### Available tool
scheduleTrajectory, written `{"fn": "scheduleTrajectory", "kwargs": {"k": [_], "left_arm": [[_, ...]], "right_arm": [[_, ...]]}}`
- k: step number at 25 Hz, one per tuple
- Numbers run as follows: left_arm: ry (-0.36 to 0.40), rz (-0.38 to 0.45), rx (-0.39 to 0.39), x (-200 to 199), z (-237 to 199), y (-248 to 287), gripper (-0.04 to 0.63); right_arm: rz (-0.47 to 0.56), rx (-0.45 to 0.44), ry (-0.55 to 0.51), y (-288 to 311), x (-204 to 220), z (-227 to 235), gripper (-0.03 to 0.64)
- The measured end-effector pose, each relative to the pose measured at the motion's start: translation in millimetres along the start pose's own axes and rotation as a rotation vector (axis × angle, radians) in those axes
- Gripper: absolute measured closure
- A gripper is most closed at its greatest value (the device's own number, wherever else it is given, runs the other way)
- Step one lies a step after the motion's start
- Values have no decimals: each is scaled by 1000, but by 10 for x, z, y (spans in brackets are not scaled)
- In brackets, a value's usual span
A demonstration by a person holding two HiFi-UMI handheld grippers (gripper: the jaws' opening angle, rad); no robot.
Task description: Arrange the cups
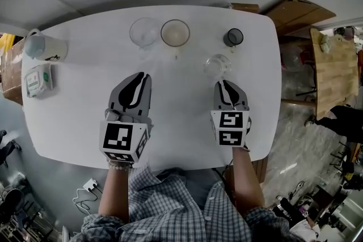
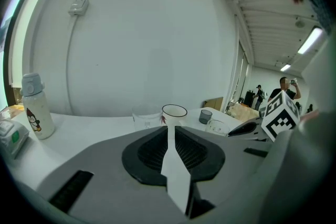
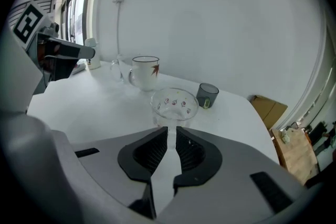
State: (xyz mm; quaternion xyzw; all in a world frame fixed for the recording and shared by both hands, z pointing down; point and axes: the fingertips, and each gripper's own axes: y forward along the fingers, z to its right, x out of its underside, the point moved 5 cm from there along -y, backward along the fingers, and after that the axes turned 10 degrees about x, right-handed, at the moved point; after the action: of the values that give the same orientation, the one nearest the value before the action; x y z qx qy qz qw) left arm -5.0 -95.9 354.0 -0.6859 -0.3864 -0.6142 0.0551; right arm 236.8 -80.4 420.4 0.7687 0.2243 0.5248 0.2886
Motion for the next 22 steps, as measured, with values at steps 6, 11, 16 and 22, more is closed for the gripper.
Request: {"fn": "scheduleTrajectory", "kwargs": {"k": [6, 11, 16, 22], "left_arm": [[3, 12, 4, -57, -19, 33, 548], [2, 9, 12, -61, -15, 45, 548], [-5, 15, 16, -75, -31, 64, 548], [-17, 10, 17, -53, -68, 62, 548]], "right_arm": [[12, 13, 75, 180, -194, -109, 557], [13, 19, 139, 317, -335, -187, 557], [2, 22, 248, 437, -455, -240, 557], [0, 24, 340, 529, -563, -291, 557]]}}
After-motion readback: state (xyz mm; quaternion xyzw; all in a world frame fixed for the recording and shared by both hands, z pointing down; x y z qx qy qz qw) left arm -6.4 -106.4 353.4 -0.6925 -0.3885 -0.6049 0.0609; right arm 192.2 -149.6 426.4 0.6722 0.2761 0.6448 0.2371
